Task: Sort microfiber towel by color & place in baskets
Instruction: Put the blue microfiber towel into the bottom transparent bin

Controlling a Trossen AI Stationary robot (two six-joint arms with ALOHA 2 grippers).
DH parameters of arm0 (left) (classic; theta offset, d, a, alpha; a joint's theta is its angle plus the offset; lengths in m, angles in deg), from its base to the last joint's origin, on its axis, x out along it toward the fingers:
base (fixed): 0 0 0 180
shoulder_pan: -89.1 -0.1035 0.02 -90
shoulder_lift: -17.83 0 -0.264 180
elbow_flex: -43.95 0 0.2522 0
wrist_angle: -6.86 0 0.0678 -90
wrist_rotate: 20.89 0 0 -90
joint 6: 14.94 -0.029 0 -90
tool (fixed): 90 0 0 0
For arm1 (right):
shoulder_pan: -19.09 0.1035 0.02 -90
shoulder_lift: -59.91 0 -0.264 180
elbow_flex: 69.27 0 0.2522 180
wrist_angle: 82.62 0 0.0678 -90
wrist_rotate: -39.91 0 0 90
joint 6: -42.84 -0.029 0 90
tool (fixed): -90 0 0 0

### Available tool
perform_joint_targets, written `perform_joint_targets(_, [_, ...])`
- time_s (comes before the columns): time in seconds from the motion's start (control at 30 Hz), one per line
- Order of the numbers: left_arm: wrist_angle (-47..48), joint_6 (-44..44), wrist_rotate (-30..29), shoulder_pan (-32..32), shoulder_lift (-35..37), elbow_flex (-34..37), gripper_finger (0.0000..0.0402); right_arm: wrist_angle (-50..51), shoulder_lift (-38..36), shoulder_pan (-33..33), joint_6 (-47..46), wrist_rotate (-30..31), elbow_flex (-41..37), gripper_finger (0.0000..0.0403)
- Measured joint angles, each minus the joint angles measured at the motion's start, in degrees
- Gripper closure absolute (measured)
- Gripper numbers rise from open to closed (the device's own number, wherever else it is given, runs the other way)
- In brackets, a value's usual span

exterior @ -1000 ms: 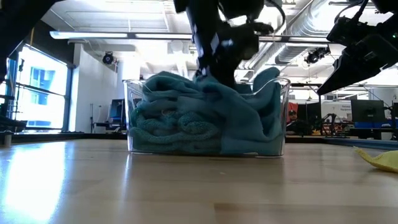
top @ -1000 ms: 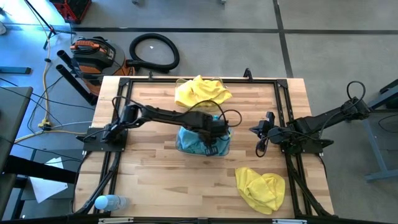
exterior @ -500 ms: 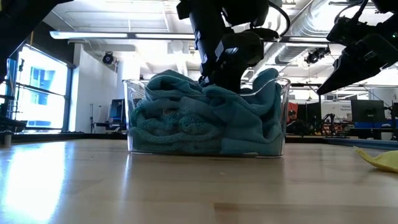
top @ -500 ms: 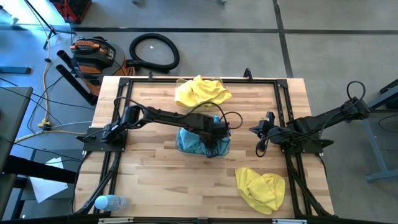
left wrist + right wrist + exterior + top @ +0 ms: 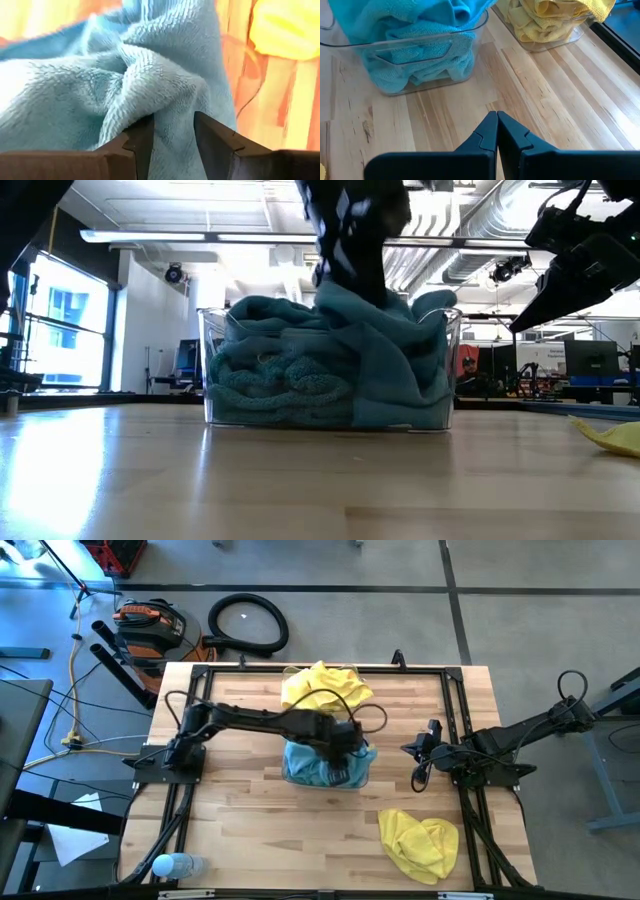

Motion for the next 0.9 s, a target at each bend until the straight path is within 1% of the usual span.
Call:
perform_joint_targets(0.17, [1.4,-2.6,-3.0,0.0,4.3,0.0,0.0275,0.0,0.0,0.0,0.0,0.0,0.0,0.0402])
perform_joint_targets(0.3, [3.3,-5.8,-3.5,0.0,7.2,0.0,0.0275,0.0,0.0,0.0,0.0,0.0,0.0,0.0402])
perform_joint_targets(0.4, [6.2,-7.0,-5.1,0.0,8.5,0.0,0.0275,0.0,0.0,0.0,0.0,0.0,0.0,0.0402])
perform_joint_targets(0.5, [10.2,-6.5,-7.4,0.2,8.8,-0.1,0.0275,0.0,0.0,0.0,-1.1,0.0,0.0,0.0402])
perform_joint_targets(0.57, [11.3,-7.5,-9.4,0.7,8.7,0.9,0.0275,0.1,0.0,0.0,-2.0,0.0,0.0,0.0402])
perform_joint_targets(0.63, [8.9,-9.3,-10.0,1.2,8.7,3.1,0.0275,0.2,0.0,0.0,-2.2,0.0,0.0,0.0402])
perform_joint_targets(0.7, [6.0,-11.0,-8.9,1.5,9.3,6.0,0.0275,0.2,0.0,0.0,-2.6,0.0,0.0,0.0402])
perform_joint_targets(0.77, [1.6,-12.3,-8.9,1.8,10.4,9.1,0.0275,0.3,0.0,0.0,-3.8,0.0,0.0,0.0402])
perform_joint_targets(0.9, [-6.8,-12.1,-9.0,0.2,12.9,14.3,0.0275,0.4,0.1,0.0,-4.7,0.0,0.0,0.0402])
